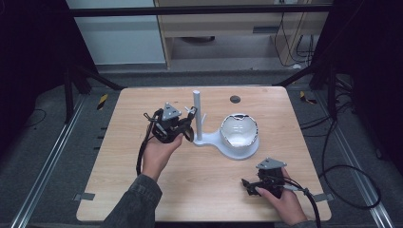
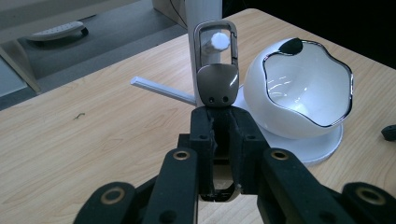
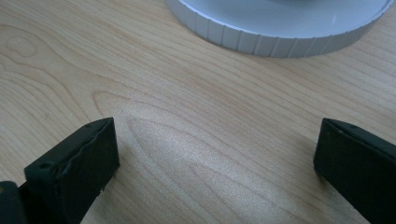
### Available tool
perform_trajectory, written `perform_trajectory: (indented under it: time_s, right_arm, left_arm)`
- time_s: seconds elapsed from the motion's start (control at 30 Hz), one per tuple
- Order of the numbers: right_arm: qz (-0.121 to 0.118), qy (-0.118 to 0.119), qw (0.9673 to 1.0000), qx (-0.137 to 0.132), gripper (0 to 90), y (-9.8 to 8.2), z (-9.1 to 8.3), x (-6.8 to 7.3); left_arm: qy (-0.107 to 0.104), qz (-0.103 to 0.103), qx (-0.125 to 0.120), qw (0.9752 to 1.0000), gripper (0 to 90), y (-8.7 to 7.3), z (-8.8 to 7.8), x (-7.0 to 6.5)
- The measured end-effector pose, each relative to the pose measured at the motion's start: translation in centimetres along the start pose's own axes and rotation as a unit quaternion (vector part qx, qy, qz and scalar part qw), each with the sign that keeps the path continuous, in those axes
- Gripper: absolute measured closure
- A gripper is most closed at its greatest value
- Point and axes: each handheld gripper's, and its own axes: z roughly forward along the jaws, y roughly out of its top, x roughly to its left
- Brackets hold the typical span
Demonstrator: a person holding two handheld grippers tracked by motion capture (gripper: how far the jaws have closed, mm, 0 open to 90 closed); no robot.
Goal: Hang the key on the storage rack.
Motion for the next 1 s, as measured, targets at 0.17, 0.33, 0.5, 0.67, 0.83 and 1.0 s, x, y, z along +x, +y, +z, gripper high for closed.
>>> perform_trajectory:
  time_s: [0.17,0.33,0.5,0.67,0.83,1.0]
  right_arm:
    - [0.001,0.000,1.0000,0.000,0.5,0.0,0.0,0.0]
    - [0.000,0.000,1.0000,0.000,0.5,0.0,0.0,0.0]
    - [0.001,0.000,1.0000,0.000,0.5,0.0,0.0,0.0]
    - [0.000,0.000,1.0000,0.000,0.5,0.0,0.0,0.0]
    - [0.001,0.000,1.0000,0.000,0.5,0.0,0.0,0.0]
    - [0.000,0.000,1.0000,0.000,0.5,0.0,0.0,0.0]
  left_arm:
    - [0.001,-0.005,0.000,1.0000,80.3,-0.5,0.5,0.1]
    - [0.002,-0.006,-0.002,1.0000,80.3,-0.6,0.6,0.2]
    - [0.000,-0.007,-0.002,1.0000,80.3,-0.6,0.9,0.1]
    - [0.000,-0.006,0.000,1.0000,80.3,-0.6,1.1,-0.1]
    - [0.000,-0.009,-0.004,0.9999,80.3,-0.7,1.3,-0.1]
    - [0.000,-0.010,-0.004,0.9999,80.3,-0.7,1.4,-0.1]
